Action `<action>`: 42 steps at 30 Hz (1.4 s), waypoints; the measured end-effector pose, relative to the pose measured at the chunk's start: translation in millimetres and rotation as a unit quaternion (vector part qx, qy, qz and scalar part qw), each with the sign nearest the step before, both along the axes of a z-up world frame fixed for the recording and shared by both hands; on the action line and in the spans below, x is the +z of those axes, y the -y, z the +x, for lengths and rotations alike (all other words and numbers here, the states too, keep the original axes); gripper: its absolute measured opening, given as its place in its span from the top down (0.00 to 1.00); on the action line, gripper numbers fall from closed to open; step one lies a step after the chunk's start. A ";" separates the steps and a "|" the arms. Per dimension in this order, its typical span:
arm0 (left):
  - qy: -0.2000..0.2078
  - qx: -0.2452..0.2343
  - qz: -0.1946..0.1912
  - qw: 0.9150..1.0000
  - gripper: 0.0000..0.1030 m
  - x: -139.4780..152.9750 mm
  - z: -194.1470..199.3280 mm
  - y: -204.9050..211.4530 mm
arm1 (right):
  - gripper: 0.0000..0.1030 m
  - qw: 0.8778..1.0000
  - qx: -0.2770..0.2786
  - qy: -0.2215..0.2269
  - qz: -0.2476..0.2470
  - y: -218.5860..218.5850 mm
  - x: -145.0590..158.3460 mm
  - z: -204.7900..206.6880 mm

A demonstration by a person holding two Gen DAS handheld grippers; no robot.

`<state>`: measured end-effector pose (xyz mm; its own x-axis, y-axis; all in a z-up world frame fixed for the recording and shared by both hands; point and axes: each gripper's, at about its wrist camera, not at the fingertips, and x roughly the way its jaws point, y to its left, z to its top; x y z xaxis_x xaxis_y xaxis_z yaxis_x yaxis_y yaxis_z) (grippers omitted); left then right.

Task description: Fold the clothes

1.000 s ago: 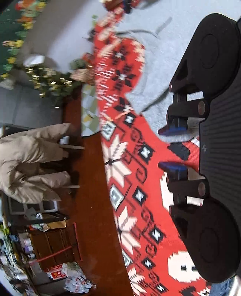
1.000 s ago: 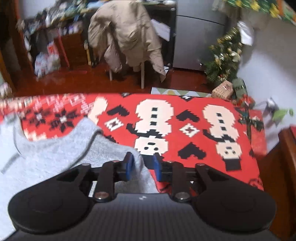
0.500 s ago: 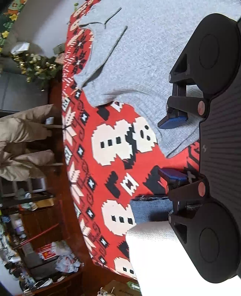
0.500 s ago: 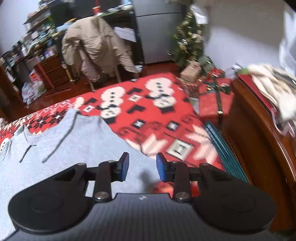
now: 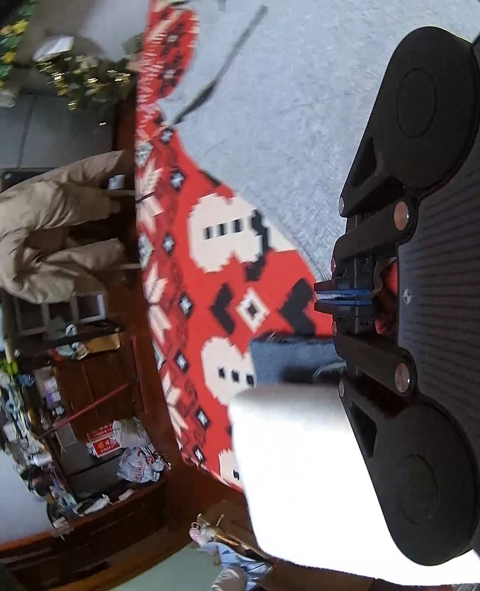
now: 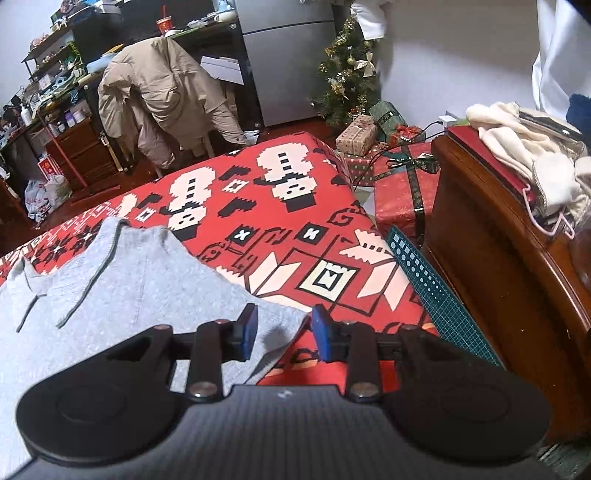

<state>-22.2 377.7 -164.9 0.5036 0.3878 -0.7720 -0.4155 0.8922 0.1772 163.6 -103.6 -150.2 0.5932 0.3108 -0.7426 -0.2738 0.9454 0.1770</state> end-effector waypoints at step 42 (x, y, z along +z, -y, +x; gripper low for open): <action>-0.023 -0.029 -0.300 0.953 0.71 14.4 -114.5 135.1 | 0.47 0.982 0.069 -0.176 -0.029 -52.3 24.9 -164.8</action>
<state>-136.6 242.6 -150.4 0.4707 -0.1570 -0.8682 -0.3668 0.8602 -0.3544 -1.2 -51.3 -125.3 0.2529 0.3219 -0.9124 -0.3311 0.9149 0.2310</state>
